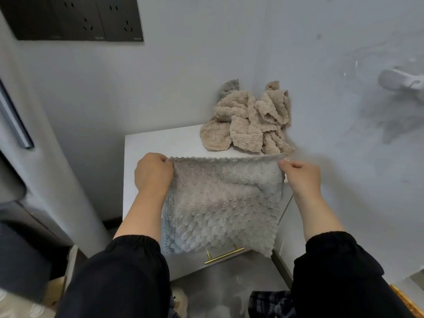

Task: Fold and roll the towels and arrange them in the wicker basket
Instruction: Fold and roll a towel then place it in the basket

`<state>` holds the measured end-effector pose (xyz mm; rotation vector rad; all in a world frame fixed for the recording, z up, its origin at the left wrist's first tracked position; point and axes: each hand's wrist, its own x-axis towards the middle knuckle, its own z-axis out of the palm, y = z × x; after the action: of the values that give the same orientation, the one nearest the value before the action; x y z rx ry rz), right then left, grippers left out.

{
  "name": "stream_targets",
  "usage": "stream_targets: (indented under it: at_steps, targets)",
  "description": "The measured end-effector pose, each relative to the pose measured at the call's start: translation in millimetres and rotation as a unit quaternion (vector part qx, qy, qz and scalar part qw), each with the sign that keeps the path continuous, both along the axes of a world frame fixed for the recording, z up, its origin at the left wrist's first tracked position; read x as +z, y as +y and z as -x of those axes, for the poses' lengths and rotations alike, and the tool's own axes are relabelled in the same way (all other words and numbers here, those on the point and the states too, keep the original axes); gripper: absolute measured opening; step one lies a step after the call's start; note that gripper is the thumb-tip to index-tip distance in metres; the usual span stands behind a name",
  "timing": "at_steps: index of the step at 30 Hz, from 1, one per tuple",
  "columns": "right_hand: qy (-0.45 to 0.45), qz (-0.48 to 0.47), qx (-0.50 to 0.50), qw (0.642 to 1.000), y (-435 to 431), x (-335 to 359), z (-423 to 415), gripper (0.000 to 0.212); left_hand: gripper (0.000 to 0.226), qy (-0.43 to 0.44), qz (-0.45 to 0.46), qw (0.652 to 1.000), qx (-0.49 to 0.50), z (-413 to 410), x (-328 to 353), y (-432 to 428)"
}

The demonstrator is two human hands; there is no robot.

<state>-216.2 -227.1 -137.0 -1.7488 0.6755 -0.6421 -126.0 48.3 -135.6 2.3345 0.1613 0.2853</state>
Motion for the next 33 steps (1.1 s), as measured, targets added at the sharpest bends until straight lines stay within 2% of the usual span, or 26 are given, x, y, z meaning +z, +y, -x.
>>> stream_targets:
  at_steps: [1,3,5,7,9,11,14,16,19,21,27,30,33]
  targets:
    - [0.004,0.034,-0.01,0.999,-0.8,0.3,0.9,0.022,0.026,0.004,0.013,1.0,0.002,0.8,0.9,-0.6]
    - [0.008,0.04,-0.011,0.999,-0.1,0.8,0.7,0.021,0.026,0.009,0.045,0.999,-0.001,2.1,1.2,-2.4]
    - [0.014,-0.007,0.001,1.0,1.8,-0.2,-0.9,0.02,0.023,0.012,0.081,0.996,-0.017,-0.9,-2.1,-2.8]
    - [0.016,-0.08,0.022,0.996,4.4,0.6,-2.1,0.017,0.018,0.027,0.171,0.984,-0.029,-6.0,-5.0,-1.7]
    - [0.015,-0.172,0.049,0.984,5.7,2.4,-3.9,0.016,0.015,0.07,0.311,0.948,-0.02,-7.9,-3.4,-2.9]
    - [0.018,-0.247,0.067,0.966,6.2,4.7,-4.4,0.014,0.014,0.125,0.427,0.896,-0.015,-6.4,0.2,-5.4]
    - [0.03,-0.297,0.077,0.951,6.6,6.4,-3.3,0.024,0.017,0.18,0.521,0.834,-0.018,-4.5,3.3,-5.6]
    - [0.042,-0.312,0.079,0.946,8.0,6.1,-3.1,0.02,0.017,0.203,0.555,0.807,-0.011,-6.4,3.6,-3.2]
    - [0.028,-0.357,0.067,0.931,8.8,3.8,-5.9,0.002,0.018,0.223,0.603,0.766,-0.013,-6.9,5.5,-1.6]
    - [0.01,-0.399,0.047,0.916,8.8,2.8,-7.6,0.008,0.023,0.226,0.622,0.749,-0.025,-6.1,6.3,-3.1]
    - [-0.036,-0.519,0.027,0.854,9.2,4.2,-9.3,0.023,0.026,0.186,0.658,0.728,-0.056,-4.8,10.7,-10.9]
    - [-0.056,-0.516,0.034,0.854,9.2,7.7,-15.5,0.042,0.031,0.16,0.689,0.704,-0.068,-10.2,11.8,-11.8]
    - [-0.072,-0.494,0.062,0.864,12.8,7.2,-26.8,0.048,0.032,0.128,0.715,0.683,-0.078,-16.5,13.0,-15.0]
